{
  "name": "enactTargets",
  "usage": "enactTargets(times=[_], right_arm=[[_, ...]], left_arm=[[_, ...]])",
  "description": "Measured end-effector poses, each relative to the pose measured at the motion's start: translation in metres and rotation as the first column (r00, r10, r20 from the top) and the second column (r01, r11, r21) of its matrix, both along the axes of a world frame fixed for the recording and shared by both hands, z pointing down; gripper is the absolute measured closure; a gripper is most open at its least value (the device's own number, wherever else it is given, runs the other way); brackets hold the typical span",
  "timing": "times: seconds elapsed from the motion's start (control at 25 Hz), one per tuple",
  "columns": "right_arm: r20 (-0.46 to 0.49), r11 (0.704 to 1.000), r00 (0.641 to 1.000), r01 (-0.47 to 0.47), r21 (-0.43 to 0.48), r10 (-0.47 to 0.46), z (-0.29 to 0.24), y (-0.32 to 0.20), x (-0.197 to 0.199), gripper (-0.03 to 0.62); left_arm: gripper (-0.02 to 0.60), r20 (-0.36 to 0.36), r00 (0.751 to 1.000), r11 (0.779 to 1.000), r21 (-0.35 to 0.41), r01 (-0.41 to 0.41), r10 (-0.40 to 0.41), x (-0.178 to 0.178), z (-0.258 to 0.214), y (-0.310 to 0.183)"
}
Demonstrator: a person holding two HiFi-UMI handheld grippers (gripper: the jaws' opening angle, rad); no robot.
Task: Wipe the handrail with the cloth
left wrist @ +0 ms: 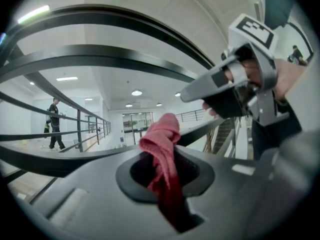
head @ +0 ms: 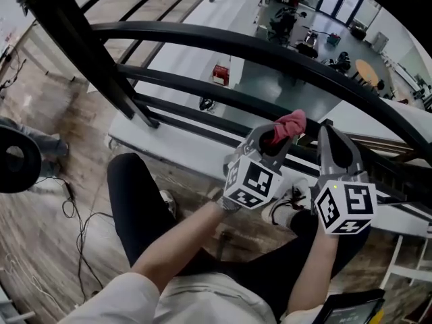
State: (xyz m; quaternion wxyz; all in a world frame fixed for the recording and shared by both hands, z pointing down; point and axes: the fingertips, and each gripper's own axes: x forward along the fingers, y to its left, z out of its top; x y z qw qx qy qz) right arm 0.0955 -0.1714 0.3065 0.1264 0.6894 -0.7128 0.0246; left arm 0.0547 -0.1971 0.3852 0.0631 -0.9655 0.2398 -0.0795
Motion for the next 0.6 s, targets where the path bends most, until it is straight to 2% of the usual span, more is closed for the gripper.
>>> enactTargets(times=[0.08,0.2,0.28,0.36,0.48,0.6], right_arm=[[-0.015,1.000,1.000,0.000,0.029,0.001,0.012,0.004,-0.003,0.592],[0.095,0.997,0.993,0.075,0.022,-0.076,0.012,0.004,-0.018,0.592],[0.129,0.992,0.986,0.097,0.079,-0.106,-0.015,0.003,-0.022,0.592],[0.143,0.993,0.987,0.055,0.102,-0.070,-0.027,0.004,-0.011,0.592],[0.232,0.993,0.973,-0.013,0.114,-0.014,-0.026,0.004,0.002,0.592],[0.259,0.991,0.965,-0.001,0.136,-0.035,-0.034,-0.007,-0.014,0.592]], left_arm=[[0.515,0.018,1.000,1.000,0.001,-0.003,0.003,-0.004,0.001,0.000],[0.517,0.039,0.999,1.000,0.029,-0.007,0.006,-0.007,0.000,-0.006],[0.516,0.018,0.999,0.999,0.011,0.036,-0.036,-0.012,0.002,-0.010],[0.517,0.001,0.998,0.998,-0.013,0.068,-0.068,-0.010,0.002,-0.011],[0.517,0.004,0.998,0.997,-0.038,0.065,-0.064,-0.008,0.000,-0.009],[0.517,0.020,0.999,0.998,-0.051,0.040,-0.039,-0.008,-0.002,-0.009]])
